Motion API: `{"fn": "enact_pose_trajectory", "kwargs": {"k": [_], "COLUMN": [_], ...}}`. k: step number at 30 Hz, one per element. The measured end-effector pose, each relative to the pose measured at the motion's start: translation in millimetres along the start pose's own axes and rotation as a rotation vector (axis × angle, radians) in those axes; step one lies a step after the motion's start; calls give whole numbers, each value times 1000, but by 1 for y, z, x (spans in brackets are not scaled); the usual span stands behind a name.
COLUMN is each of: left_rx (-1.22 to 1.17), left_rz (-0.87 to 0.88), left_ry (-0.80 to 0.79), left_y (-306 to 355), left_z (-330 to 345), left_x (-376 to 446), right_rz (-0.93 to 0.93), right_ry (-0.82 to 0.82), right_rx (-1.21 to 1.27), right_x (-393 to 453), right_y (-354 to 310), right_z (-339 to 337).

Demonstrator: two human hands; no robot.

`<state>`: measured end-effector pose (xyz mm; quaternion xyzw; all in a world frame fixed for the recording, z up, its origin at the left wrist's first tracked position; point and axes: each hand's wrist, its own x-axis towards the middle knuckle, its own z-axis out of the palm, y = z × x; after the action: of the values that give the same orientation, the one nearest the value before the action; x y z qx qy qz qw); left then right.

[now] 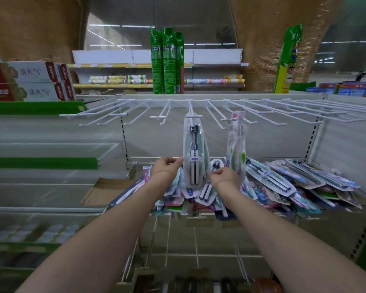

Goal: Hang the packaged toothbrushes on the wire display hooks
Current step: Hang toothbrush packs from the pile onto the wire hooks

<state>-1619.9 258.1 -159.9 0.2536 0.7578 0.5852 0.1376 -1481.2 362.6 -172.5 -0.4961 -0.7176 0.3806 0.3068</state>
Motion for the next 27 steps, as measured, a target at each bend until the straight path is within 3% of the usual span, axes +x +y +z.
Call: {"fn": "enact_pose_trajectory", "kwargs": {"k": [6, 13, 22, 27], "left_rx": [63, 345, 433, 551], "left_rz": [-9, -21, -57, -103], "left_ry": [122, 218, 202, 152], "left_y": [-14, -34, -45, -40], "left_z": [-16, -42, -63, -64], "left_x": [-7, -17, -11, -2], "right_rz": [17, -63, -476, -523], "right_ry": [-36, -67, -134, -124], "right_rx": [38, 44, -281, -387], "right_x": [-21, -51, -76, -72], "right_y": [9, 7, -36, -53], "right_z": [4, 20, 62, 75]}}
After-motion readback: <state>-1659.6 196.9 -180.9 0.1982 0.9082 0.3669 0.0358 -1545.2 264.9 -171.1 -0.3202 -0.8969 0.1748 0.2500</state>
